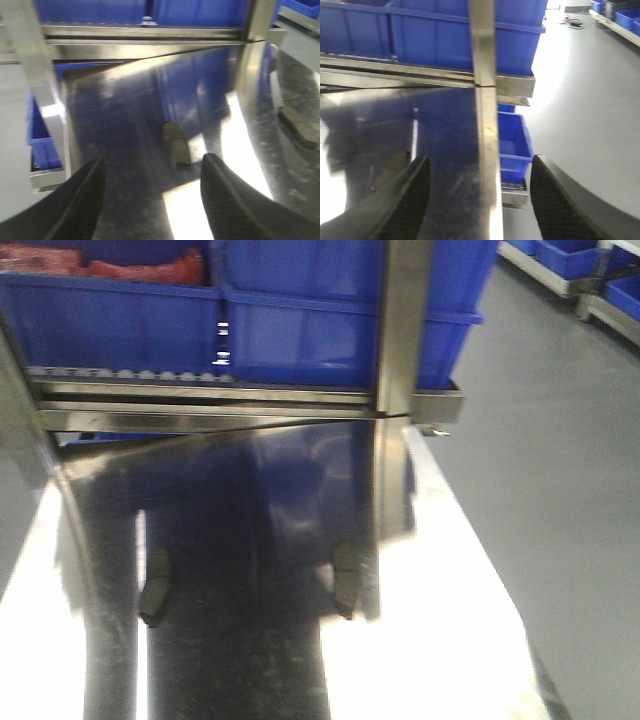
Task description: Move and align brake pads A on conveyor
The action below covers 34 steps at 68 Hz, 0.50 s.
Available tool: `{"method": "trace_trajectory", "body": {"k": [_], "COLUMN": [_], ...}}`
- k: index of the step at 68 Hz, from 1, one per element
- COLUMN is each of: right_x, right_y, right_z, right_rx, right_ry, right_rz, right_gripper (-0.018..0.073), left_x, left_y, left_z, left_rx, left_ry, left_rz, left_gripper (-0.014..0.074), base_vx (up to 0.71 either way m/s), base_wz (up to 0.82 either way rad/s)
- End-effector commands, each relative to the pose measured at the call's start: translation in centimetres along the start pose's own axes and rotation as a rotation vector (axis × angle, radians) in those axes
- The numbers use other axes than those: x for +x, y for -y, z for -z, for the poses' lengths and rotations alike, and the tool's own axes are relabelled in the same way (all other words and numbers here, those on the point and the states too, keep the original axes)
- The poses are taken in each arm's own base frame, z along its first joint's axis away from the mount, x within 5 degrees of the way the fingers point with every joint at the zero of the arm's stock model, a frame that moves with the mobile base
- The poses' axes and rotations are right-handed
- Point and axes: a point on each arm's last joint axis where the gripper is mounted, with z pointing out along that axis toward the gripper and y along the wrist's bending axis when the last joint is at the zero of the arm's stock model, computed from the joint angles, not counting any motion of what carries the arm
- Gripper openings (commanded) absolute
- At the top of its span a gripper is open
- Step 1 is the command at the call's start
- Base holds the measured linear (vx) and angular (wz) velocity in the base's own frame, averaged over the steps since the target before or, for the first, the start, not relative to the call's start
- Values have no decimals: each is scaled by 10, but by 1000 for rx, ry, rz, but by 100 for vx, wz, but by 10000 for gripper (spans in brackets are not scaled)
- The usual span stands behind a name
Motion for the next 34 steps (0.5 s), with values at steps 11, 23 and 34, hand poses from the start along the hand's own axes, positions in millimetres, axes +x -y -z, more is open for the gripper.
{"method": "trace_trajectory", "body": {"k": [11, 23, 34], "right_x": [-15, -15, -15], "right_y": [0, 0, 0], "right_z": [3, 3, 3], "right_rx": [8, 8, 8], "right_ry": [93, 93, 93], "right_rz": [7, 7, 7], "right_gripper": [432, 432, 432], "left_x": [-13, -13, -13], "left_y": [1, 1, 1], "left_z": [3, 3, 3], "left_rx": [6, 6, 6], "left_ry": [81, 81, 81], "left_rz": [8, 8, 8], "left_gripper": [414, 414, 414], "base_vx": [12, 7, 1], "base_wz": [46, 26, 5]}}
